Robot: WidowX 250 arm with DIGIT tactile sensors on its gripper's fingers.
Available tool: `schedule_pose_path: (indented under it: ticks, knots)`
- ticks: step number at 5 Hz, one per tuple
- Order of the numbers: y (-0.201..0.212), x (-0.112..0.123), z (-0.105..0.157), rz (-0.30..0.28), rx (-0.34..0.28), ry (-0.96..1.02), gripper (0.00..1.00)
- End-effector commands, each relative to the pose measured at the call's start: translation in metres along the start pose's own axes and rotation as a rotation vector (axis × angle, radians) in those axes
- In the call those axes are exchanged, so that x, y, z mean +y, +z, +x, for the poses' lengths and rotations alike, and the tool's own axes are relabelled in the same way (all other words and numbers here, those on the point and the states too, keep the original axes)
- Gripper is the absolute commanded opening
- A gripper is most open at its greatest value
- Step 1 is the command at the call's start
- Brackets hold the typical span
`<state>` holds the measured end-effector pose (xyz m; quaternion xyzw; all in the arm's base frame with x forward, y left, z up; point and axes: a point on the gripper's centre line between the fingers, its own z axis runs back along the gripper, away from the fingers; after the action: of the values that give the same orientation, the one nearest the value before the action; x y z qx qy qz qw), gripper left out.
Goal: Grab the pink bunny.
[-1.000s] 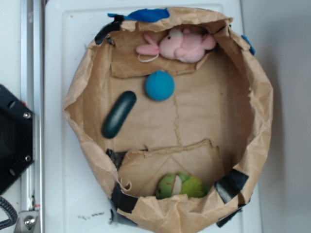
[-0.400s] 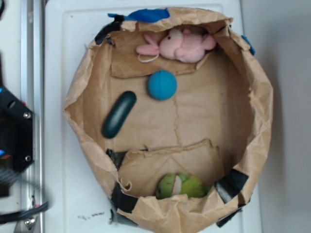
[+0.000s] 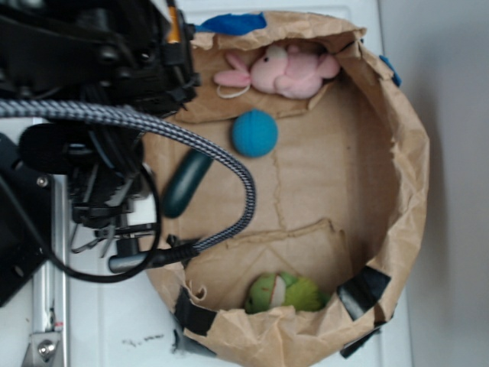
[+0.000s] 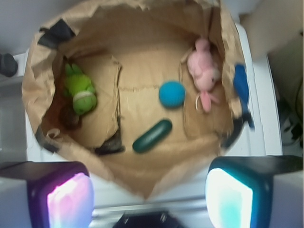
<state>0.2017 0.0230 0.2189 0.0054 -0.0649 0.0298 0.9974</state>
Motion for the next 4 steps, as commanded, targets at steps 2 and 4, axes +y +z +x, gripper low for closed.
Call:
schedule_pose_path:
  ticks: [2, 4]
  knots:
    - [-0.063, -0.003, 0.049, -0.076, -0.102, -0.071, 1.00]
    - [-0.102, 0.019, 0.067, -0.044, -0.084, -0.036, 1.00]
